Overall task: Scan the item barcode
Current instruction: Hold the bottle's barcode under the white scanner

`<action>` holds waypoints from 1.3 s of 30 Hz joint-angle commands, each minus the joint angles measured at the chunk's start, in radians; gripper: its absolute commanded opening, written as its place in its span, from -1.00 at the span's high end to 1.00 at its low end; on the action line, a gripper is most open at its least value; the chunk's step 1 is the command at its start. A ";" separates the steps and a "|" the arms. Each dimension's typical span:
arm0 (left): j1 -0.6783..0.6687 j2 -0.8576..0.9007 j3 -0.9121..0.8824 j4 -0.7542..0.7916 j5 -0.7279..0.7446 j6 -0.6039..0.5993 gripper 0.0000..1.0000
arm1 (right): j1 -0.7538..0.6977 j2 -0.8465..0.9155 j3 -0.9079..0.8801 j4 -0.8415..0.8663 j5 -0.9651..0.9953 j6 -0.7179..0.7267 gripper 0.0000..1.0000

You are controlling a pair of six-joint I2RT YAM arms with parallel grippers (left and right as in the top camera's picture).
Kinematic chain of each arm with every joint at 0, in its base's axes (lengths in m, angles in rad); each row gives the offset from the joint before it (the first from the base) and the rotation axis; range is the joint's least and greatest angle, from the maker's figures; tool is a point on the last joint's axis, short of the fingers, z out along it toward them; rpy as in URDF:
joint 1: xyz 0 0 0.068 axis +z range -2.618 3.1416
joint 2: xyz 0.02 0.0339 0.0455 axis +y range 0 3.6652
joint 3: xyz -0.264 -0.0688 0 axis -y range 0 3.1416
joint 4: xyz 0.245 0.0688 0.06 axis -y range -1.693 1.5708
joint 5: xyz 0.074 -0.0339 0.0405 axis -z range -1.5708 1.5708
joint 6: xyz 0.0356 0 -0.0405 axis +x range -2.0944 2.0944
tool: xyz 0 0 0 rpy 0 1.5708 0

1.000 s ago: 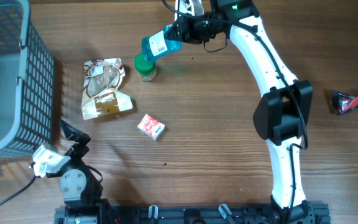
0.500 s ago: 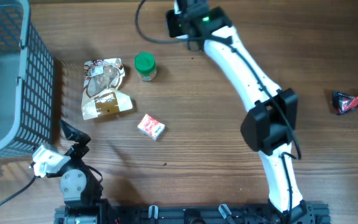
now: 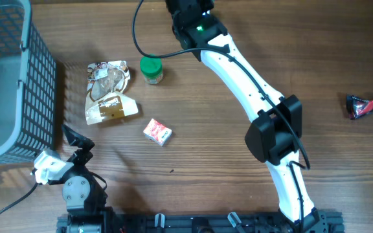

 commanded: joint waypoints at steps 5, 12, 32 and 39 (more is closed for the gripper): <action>0.005 -0.006 -0.001 -0.007 -0.006 0.002 -1.00 | -0.010 0.097 0.011 0.282 0.192 -0.307 0.81; 0.005 -0.006 -0.001 -0.007 -0.007 0.001 -1.00 | -0.011 0.216 0.011 0.408 0.239 -0.444 0.81; 0.005 -0.006 -0.001 -0.007 -0.007 0.002 -1.00 | 0.012 0.360 0.009 0.647 0.246 -0.625 0.69; 0.005 -0.006 -0.001 -0.007 -0.007 0.002 -1.00 | 0.044 0.366 0.009 0.687 0.253 -0.655 0.68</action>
